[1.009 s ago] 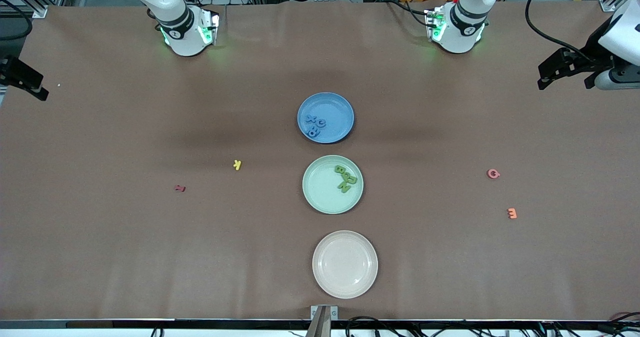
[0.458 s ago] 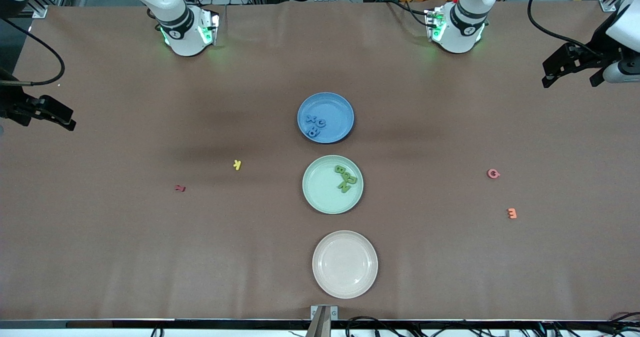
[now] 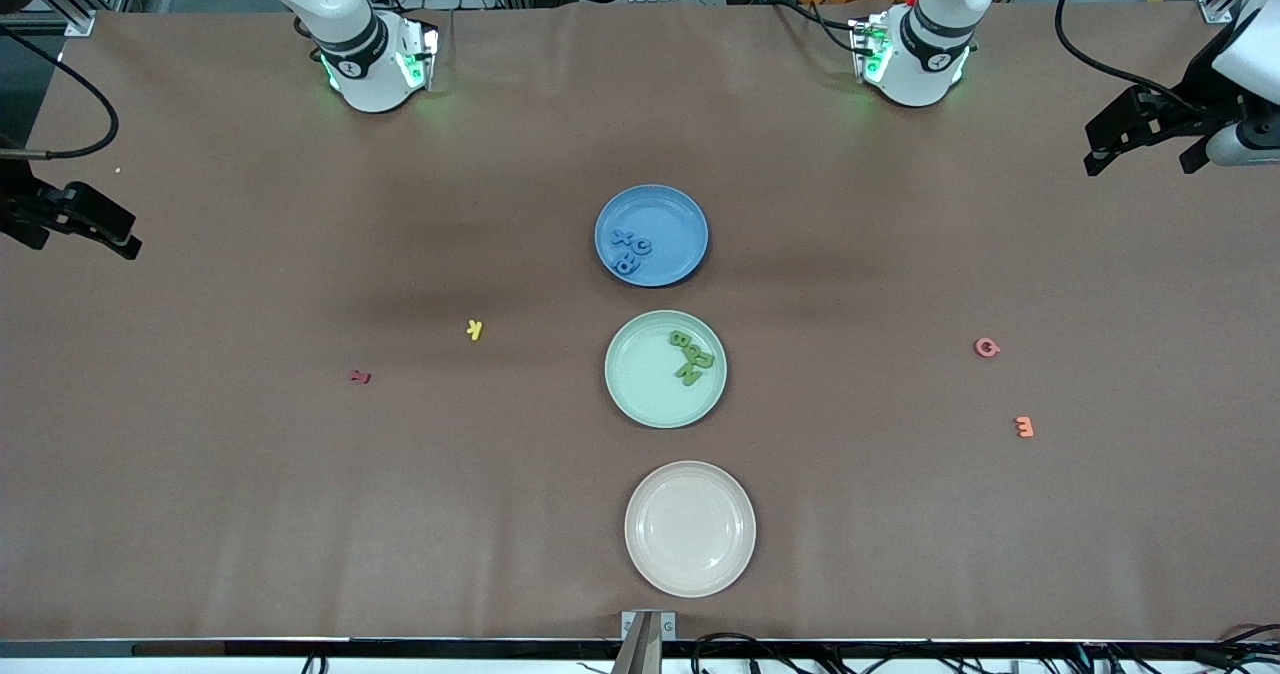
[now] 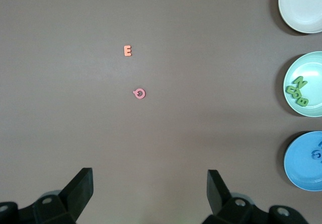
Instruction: Sort letters by color into matching plates
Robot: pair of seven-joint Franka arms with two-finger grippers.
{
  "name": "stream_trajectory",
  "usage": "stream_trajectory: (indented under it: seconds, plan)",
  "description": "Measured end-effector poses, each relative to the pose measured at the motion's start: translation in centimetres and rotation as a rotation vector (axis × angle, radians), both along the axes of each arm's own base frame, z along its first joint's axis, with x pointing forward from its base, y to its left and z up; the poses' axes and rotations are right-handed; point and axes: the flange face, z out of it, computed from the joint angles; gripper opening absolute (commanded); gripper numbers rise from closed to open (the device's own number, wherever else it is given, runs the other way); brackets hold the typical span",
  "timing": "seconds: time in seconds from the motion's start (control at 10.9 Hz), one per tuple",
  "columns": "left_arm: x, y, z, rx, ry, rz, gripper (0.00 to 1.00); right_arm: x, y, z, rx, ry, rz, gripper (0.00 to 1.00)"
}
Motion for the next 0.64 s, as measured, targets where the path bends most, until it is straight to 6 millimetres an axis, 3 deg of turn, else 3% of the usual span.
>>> stream_trajectory:
  seconds: [0.64]
  plan:
    - [-0.23, -0.02, 0.36, 0.000, -0.007, 0.000, 1.00, -0.09, 0.18, 0.16, 0.001, 0.004, -0.005, 1.00]
